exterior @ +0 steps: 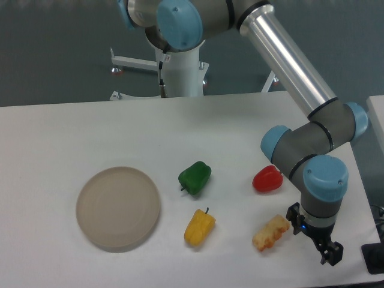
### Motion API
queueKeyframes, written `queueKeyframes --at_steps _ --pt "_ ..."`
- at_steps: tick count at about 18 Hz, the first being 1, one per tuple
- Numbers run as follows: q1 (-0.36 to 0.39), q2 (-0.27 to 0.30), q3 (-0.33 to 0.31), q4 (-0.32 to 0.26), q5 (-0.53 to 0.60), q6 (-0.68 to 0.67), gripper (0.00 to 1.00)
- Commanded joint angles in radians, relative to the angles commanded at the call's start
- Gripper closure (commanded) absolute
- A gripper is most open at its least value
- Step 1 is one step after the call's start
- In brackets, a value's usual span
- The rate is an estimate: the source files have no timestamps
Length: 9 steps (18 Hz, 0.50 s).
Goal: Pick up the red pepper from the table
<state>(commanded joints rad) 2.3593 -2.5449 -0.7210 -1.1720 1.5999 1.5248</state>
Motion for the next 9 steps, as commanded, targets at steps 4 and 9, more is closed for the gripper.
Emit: queueKeyframes --at_steps 4,9 --pt "-0.002 0.005 -0.002 -0.002 0.006 0.0 0.0" --pt "-0.002 0.034 -0.017 -0.049 0.008 0.0 0.0"
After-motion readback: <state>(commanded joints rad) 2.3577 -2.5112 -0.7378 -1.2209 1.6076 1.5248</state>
